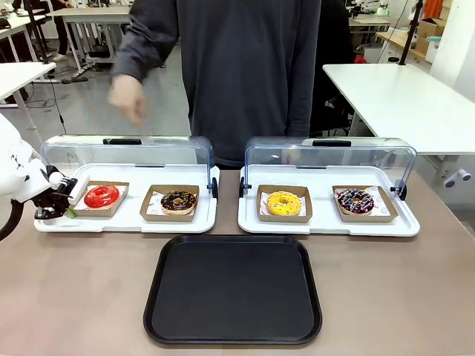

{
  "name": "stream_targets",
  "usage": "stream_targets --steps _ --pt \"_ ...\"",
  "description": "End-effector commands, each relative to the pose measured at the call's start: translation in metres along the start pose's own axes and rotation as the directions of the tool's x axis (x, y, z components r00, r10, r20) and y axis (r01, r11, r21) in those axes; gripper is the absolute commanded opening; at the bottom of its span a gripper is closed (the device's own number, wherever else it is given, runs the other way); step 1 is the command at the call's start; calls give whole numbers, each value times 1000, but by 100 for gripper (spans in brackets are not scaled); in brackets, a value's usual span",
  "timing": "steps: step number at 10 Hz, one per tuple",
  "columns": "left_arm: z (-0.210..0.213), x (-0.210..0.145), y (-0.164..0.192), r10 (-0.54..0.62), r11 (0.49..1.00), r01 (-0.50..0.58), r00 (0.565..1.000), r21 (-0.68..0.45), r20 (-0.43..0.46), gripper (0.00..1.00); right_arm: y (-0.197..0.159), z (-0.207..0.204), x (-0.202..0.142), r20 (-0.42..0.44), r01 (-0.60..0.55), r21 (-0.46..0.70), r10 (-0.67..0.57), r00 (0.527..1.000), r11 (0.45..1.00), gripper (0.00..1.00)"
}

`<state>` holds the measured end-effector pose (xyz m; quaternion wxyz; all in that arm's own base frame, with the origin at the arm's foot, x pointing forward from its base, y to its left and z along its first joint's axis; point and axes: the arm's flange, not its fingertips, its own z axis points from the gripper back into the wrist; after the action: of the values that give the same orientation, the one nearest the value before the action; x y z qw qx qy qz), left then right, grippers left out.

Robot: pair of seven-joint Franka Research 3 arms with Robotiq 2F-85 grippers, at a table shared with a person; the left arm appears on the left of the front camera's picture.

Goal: Move the first donut from the left to the tray.
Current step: Pick up the Paper togo box containing the Donut indicated by the person and place it on the Handle tray.

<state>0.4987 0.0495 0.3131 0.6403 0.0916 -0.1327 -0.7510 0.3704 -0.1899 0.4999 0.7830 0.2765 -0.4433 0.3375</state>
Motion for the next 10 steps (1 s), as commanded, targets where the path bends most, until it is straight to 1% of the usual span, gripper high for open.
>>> stream_targets --steps 1,4,5,7,9,10 --pt "0 -1 -3 -5 1000 5 1000 14 -14 0 -2 0 3 29 -19 -2 19 999 1000 100" --pt "0 0 0 -1 1000 1 1000 3 -2 1 -2 0 3 29 -19 -2 19 999 1000 100" --pt "15 7 0 -24 999 23 1000 44 15 1 -2 0 3 29 -19 -2 19 999 1000 100" --pt "42 19 -3 11 997 -10 1000 72 -6 1 -2 0 3 29 -19 -2 19 999 1000 100" --pt "70 35 -11 31 994 -31 1000 108 5 1 -2 0 3 29 -19 -2 19 999 1000 100" --pt "87 49 -18 39 992 -39 999 118 10 1 -2 0 3 29 -19 -2 19 999 1000 100"
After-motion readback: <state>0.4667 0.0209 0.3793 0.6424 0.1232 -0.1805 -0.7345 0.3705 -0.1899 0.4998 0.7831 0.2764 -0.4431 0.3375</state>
